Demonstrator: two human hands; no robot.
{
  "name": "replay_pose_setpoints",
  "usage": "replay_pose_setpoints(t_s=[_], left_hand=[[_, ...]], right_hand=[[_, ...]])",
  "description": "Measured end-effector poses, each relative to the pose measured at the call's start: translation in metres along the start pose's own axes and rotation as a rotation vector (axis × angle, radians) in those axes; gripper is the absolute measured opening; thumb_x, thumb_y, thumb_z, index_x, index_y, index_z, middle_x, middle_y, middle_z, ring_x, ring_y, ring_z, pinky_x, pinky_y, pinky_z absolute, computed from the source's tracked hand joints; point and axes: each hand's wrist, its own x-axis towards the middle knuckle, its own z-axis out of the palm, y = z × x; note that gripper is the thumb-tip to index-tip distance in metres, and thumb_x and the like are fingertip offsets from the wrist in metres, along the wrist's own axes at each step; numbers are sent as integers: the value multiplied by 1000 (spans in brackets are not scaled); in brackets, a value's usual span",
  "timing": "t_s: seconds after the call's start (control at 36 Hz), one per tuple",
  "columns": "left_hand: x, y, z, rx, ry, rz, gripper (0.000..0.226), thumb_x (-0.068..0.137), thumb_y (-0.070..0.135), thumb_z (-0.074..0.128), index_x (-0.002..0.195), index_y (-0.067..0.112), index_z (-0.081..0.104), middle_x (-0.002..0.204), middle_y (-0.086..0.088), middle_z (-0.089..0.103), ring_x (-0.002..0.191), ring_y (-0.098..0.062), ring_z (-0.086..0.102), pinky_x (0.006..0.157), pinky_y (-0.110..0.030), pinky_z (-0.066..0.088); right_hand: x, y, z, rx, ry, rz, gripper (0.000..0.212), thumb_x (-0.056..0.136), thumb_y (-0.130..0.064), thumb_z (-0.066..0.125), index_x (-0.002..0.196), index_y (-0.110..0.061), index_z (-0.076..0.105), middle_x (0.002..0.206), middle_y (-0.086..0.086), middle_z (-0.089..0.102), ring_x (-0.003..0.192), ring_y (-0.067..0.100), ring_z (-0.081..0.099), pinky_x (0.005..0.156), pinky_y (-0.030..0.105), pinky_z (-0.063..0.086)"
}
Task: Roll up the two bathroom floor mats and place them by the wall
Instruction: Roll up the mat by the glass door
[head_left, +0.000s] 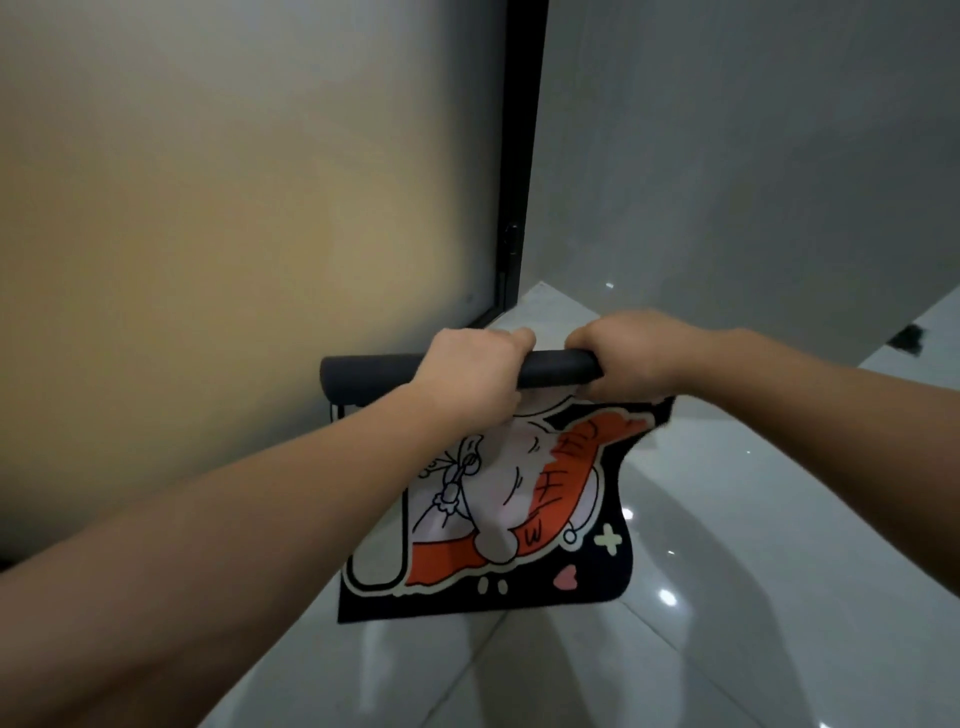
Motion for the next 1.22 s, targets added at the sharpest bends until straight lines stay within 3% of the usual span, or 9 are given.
replay_pose_setpoints(t_s=[0.14,0.25,0.39,0.47,0.67,0.83,0.94,1.08,1.22], left_hand=[[4,-14,-8,-153,-333,-53,48,60,51,64,99,31,44,80,8,57,73,-19,55,57,-30,35],[-1,-20,-4,-406,-446,-126,29,64,28,66,87,29,50,75,5,57,70,-18,57,53,-26,40],[-9,-14,5,-128,-163,-131,20,72,23,59,85,23,44,69,6,48,61,-20,46,48,-29,27],[-13,-5,10,38,-17,-70,25,76,23,57,82,24,33,71,4,46,59,-22,43,46,-29,19],[-12,4,11,42,33,-3,30,75,27,60,81,25,31,77,3,54,67,-24,55,48,-29,19],[-10,-16,7,-134,-305,-19,41,65,41,63,101,28,49,81,6,56,73,-19,56,57,-29,36],[-12,-22,8,-436,-518,-149,36,65,28,70,97,28,51,79,5,58,71,-15,57,55,-27,43],[-17,-17,17,-157,-238,-126,19,74,26,60,89,24,48,75,4,55,71,-24,57,53,-30,34],[-20,-4,19,68,11,-7,20,76,23,57,85,22,39,83,0,59,71,-26,58,51,-33,25]], right_hand=[[-7,-3,13,-363,339,-184,14,82,-30,57,89,-22,48,77,-1,58,69,25,58,52,32,32],[-9,-11,14,-471,507,-301,16,76,-21,63,87,-15,54,72,5,58,58,25,54,49,31,29],[-8,-20,10,-348,368,-182,32,79,-46,54,97,-19,51,85,3,54,74,25,55,62,35,42],[-6,-18,0,-188,119,-87,34,71,-55,59,91,-28,52,81,-5,52,73,18,55,57,31,38],[4,-16,5,220,-204,68,29,66,-40,73,89,-31,58,78,-4,63,69,14,60,60,31,49],[-1,-23,25,-170,123,-98,16,78,-31,60,86,-24,48,72,-3,53,63,20,51,55,32,37],[-3,-26,29,-366,323,-256,13,83,-24,55,92,-17,49,82,4,59,68,26,57,55,34,37],[-1,-31,25,-327,280,-163,24,81,-37,55,97,-20,47,83,2,51,66,20,45,59,34,38],[6,-28,7,-31,-75,-2,34,65,-48,66,92,-30,54,74,-6,56,68,16,55,53,28,37]])
